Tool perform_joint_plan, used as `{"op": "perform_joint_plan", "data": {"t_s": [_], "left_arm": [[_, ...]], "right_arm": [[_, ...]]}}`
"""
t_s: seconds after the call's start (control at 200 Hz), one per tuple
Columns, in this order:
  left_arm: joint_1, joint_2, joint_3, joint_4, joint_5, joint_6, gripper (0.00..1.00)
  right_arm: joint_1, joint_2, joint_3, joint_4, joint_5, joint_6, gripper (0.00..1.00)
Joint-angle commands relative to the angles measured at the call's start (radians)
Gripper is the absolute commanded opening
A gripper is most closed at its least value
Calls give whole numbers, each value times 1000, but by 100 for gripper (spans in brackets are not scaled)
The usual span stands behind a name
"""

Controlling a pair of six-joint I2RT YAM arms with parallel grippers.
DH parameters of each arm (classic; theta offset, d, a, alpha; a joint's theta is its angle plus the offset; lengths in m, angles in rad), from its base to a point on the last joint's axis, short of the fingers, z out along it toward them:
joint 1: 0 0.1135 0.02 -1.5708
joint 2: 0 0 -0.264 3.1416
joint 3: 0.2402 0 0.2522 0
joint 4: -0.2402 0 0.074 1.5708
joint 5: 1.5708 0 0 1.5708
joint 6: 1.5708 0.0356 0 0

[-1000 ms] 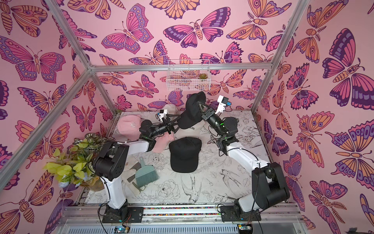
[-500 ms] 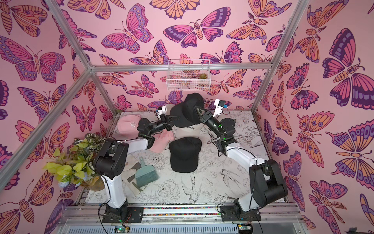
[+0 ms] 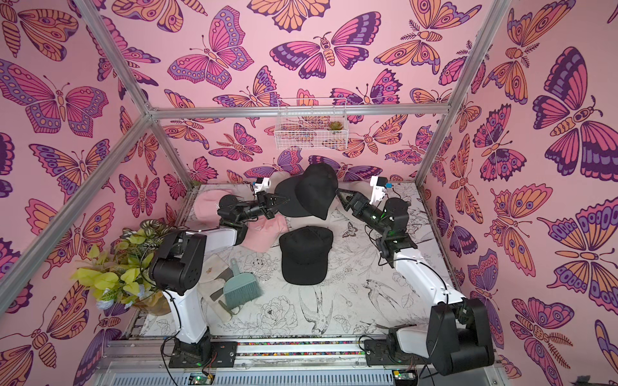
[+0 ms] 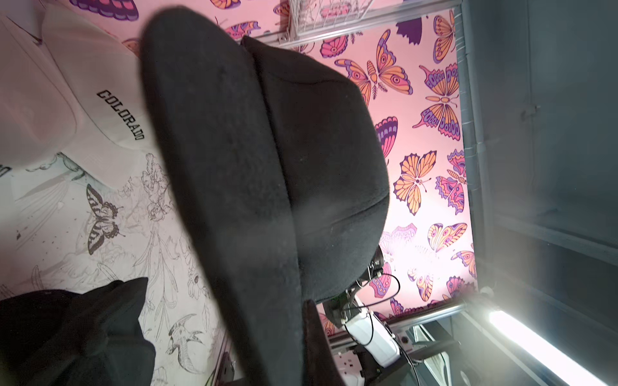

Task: Stack the baseball caps by color
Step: Place the baseball cap on the baseball cap.

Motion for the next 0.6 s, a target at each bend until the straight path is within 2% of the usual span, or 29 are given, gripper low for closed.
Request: {"op": "perform_joint_plan", "data": {"t_s": [0.0, 0.105, 0.295, 0.421, 0.516, 0.591], "left_arm": [[2, -35, 5, 42, 59, 14, 0], [2, -29, 0, 39, 55, 21, 0], [-3, -25, 1, 33, 64, 29, 0], [-11, -27, 3, -4, 78, 57, 0], [-17, -43, -2, -154, 80, 164, 0], [-30, -89, 4, -421, 70, 365, 0]], "right_arm": [[-1, 18, 10, 20, -147, 77, 99], [5, 52, 38, 62, -191, 138, 99], [15, 87, 70, 20, -189, 123, 99], [32, 119, 75, 89, -206, 164, 99], [44, 133, 97, 119, -221, 176, 100], [60, 141, 122, 120, -223, 165, 100]]}}
